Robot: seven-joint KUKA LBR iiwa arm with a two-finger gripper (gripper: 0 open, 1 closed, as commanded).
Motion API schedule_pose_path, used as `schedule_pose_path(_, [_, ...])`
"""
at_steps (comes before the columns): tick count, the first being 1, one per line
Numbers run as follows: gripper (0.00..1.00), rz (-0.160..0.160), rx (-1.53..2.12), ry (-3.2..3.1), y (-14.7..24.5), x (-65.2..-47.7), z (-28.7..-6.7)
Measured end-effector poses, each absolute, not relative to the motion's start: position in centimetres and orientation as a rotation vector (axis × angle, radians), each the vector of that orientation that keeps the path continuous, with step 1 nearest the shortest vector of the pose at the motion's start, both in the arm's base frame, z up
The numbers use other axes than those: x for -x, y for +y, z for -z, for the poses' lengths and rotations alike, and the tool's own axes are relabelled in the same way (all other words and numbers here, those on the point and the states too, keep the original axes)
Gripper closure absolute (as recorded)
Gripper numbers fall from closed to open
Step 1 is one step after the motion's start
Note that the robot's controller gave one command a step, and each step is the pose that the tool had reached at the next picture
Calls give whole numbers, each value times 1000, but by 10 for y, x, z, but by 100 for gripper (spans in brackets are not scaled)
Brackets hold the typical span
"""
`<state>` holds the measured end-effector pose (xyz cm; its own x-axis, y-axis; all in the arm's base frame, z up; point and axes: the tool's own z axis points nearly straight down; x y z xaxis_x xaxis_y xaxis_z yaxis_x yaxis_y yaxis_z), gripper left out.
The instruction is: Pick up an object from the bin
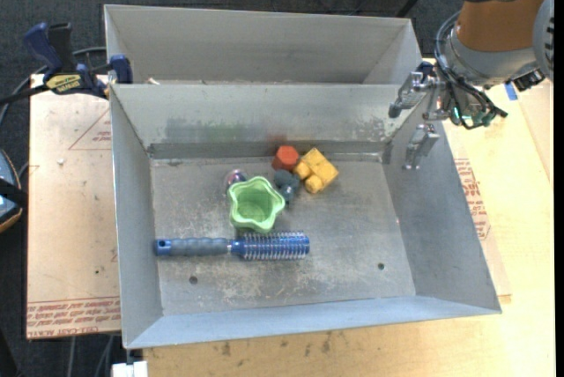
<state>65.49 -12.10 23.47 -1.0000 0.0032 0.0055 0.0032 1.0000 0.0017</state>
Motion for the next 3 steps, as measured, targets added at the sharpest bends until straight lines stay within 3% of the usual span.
schedule_pose_path(1, [0, 7, -146, -3132, -52, -643, -140])
schedule_pose_path(2, [0, 0, -359, -3144, -27, -653, -104])
schedule_pose_path(3, [0, -2, -329, -3152, -25, -657, -99])
